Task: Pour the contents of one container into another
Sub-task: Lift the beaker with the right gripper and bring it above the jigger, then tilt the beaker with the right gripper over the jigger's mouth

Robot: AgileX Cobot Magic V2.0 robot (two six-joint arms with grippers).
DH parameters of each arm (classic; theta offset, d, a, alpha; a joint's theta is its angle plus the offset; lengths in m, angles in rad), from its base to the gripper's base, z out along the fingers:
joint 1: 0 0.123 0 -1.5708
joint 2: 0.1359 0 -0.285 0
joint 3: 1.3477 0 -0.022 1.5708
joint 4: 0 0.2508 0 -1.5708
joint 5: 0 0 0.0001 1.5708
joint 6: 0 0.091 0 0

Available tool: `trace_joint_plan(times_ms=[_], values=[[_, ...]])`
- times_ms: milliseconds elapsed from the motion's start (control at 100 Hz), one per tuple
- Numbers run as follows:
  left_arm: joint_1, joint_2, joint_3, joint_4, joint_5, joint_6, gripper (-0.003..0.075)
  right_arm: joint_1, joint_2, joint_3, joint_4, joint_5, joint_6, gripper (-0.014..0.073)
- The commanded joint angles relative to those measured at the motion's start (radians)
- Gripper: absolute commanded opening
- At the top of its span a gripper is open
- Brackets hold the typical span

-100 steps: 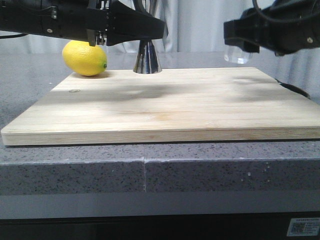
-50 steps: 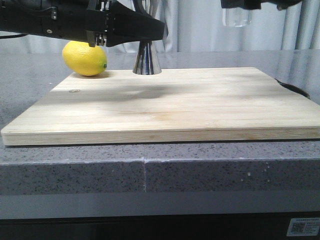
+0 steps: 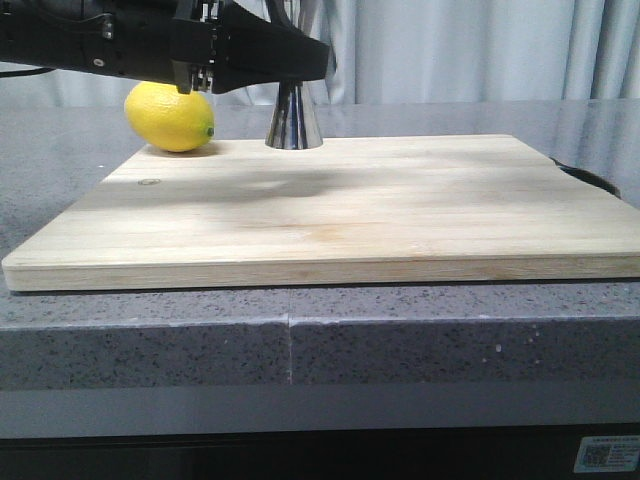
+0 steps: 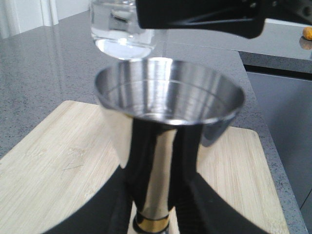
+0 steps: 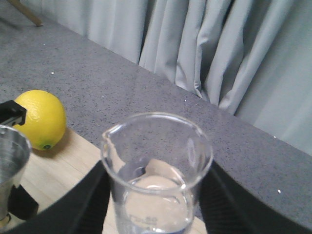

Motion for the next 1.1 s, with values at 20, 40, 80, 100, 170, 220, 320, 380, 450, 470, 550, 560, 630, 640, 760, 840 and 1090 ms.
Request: trace_joint_plan(times_ms=[20,40,80,100,170,220,320,380,450,470,550,560,630,640,760,840,1090], values=[[-0.01,-0.052,-0.028,-0.068,0.109,-0.012,0.0166,0.018,-0.039,-0.061,-0.035,-0.046,-0.007,0.0258],[-0.01,-0.052,-0.028,-0.068,0.109,-0.012,0.0166,0.021,-0.039,-0.064,-0.037,-0.046,-0.007,0.0258],[-0.01,-0.052,-0.028,-0.068,0.109,-0.012,0.0166,0.025,-0.039,-0.072,-0.044,-0.035,-0.007,0.0258],[-0.01,-0.052,-0.028,-0.068,0.109,-0.012,0.0166,0.027,-0.039,-0.075,-0.047,-0.029,-0.007,0.0258],[-0.01,-0.052,-0.028,-0.068,0.109,-0.012,0.0166,0.036,-0.039,-0.088,-0.067,-0.013,-0.007,0.0258],[-0.01,-0.052,-0.028,-0.068,0.111,-0.012,0.0166,0.042,-0.039,-0.095,-0.082,-0.008,-0.007,0.0258],[-0.01,-0.052,-0.028,-0.067,0.112,-0.012,0.0166,0.056,-0.039,-0.104,-0.106,0.0,-0.007,0.0258],[-0.01,-0.052,-0.028,-0.067,0.112,-0.012,0.0166,0.065,-0.039,-0.108,-0.121,0.002,-0.007,0.0258],[-0.01,-0.052,-0.028,-0.065,0.112,-0.013,0.0166,0.076,-0.039,-0.108,-0.138,0.006,-0.007,0.0258],[-0.01,-0.052,-0.028,-0.065,0.112,-0.013,0.0166,0.078,-0.039,-0.108,-0.14,0.006,-0.007,0.0258],[-0.01,-0.052,-0.028,-0.065,0.112,-0.013,0.0166,0.084,-0.039,-0.108,-0.153,0.009,-0.007,0.0258],[-0.01,-0.052,-0.028,-0.065,0.112,-0.013,0.0166,0.086,-0.039,-0.108,-0.157,0.009,-0.007,0.0258],[-0.01,-0.052,-0.028,-0.063,0.112,-0.015,0.0166,0.086,-0.039,-0.108,-0.17,0.011,-0.007,0.0258],[-0.01,-0.052,-0.028,-0.063,0.112,-0.015,0.0166,0.086,-0.039,-0.108,-0.17,0.011,-0.007,0.0258],[-0.01,-0.052,-0.028,-0.061,0.112,-0.022,0.0166,0.086,-0.039,-0.108,-0.185,0.022,-0.007,0.0258],[-0.01,-0.052,-0.028,-0.06,0.112,-0.022,0.0166,0.086,-0.039,-0.108,-0.198,0.022,-0.007,0.0258],[-0.01,-0.052,-0.028,-0.059,0.113,-0.022,0.0166,0.086,-0.039,-0.108,-0.243,0.022,-0.007,0.0258]])
